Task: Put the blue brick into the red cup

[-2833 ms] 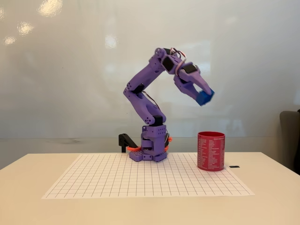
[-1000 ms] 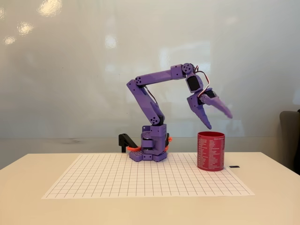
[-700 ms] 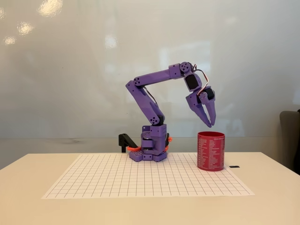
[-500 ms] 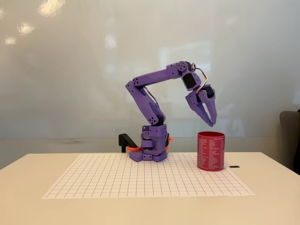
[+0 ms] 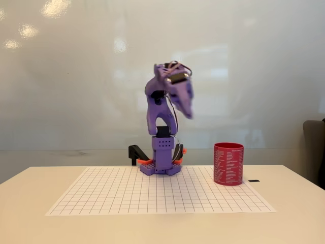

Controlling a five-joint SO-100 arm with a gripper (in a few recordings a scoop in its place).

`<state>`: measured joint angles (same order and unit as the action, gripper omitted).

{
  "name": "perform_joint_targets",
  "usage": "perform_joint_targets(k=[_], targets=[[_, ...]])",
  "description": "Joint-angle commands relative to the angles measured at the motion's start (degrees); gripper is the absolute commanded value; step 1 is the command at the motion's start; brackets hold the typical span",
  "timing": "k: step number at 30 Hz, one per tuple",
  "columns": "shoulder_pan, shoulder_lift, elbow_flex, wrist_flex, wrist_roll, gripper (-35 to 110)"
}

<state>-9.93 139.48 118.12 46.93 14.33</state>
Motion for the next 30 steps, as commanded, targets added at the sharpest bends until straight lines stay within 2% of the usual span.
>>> perform_joint_targets(k=[1,5,10,15,30], targets=[[6.3,8.7,0.8,-1.9,-2.3,0],[10.5,18.0,2.5,0.7,-2.3,0],[16.0,38.1,10.5,4.5,-3.2,0],[16.1,49.3,22.0,7.7,-4.3,0],[7.0,49.7,56.0,8.6,-8.0,0]])
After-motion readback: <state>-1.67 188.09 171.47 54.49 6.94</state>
